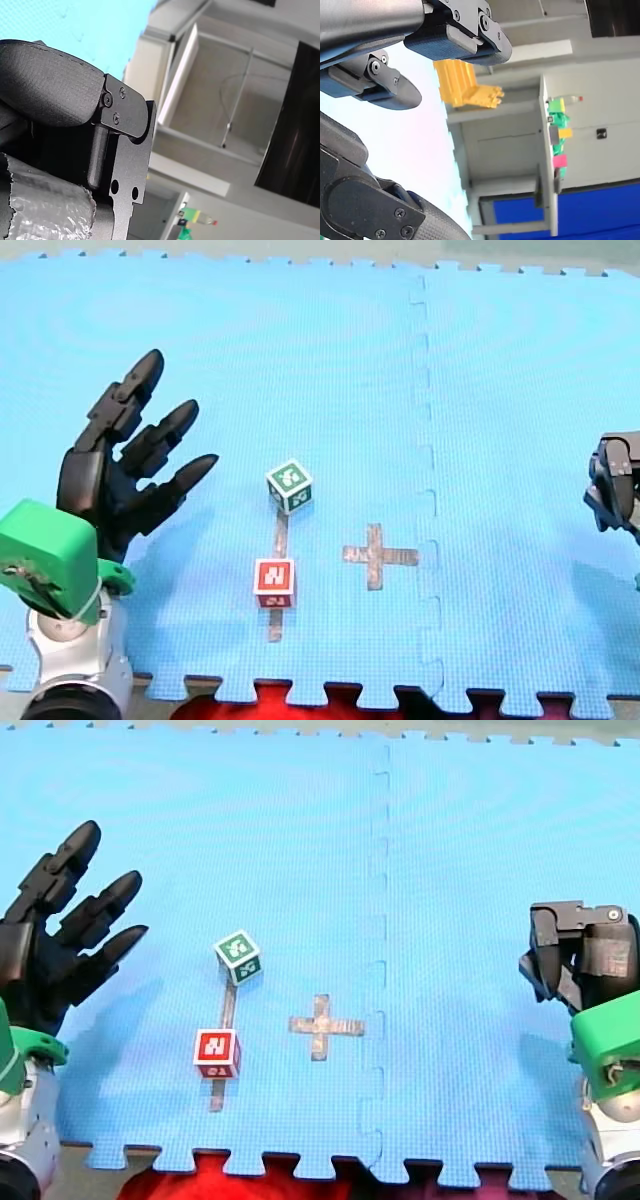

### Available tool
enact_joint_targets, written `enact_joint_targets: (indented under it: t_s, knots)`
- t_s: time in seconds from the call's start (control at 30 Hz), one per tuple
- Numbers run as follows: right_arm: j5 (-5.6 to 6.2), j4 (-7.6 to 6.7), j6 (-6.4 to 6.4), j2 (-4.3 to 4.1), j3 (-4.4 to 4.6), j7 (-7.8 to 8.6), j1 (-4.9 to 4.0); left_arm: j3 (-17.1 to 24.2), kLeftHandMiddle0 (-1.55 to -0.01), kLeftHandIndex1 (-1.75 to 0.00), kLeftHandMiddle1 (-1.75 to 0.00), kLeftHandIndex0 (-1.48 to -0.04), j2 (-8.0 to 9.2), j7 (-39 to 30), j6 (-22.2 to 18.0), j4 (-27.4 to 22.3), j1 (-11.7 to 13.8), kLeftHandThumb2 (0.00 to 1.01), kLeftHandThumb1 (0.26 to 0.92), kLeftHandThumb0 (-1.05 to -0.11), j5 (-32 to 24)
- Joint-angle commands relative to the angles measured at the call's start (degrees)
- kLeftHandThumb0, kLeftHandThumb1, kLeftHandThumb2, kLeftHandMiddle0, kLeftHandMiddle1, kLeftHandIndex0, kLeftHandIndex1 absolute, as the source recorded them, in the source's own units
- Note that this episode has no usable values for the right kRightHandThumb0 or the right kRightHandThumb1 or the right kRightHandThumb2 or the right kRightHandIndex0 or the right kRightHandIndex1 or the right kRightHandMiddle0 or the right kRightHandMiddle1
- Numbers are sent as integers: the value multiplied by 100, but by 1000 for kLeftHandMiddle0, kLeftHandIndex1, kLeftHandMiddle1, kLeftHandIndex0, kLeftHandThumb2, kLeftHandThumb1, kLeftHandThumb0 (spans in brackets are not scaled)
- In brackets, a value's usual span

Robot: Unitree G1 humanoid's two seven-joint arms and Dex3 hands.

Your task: Stack cube left

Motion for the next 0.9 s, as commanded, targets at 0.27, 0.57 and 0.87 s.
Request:
enact_joint_targets:
  t_s: [0.27,0.57,0.87]
  knots:
    - [63,0,-37,4,-13,60,20,-196,-640,0,-1,-393,204,374,-259,104,47,6,677,-665,337]
    - [105,8,-46,24,-27,112,22,-216,-643,0,-1,-391,226,385,-284,134,48,4,687,-659,309]
    - [138,16,-62,25,-42,148,27,-206,-649,-1,-3,-391,231,348,-282,145,38,2,693,-662,260]
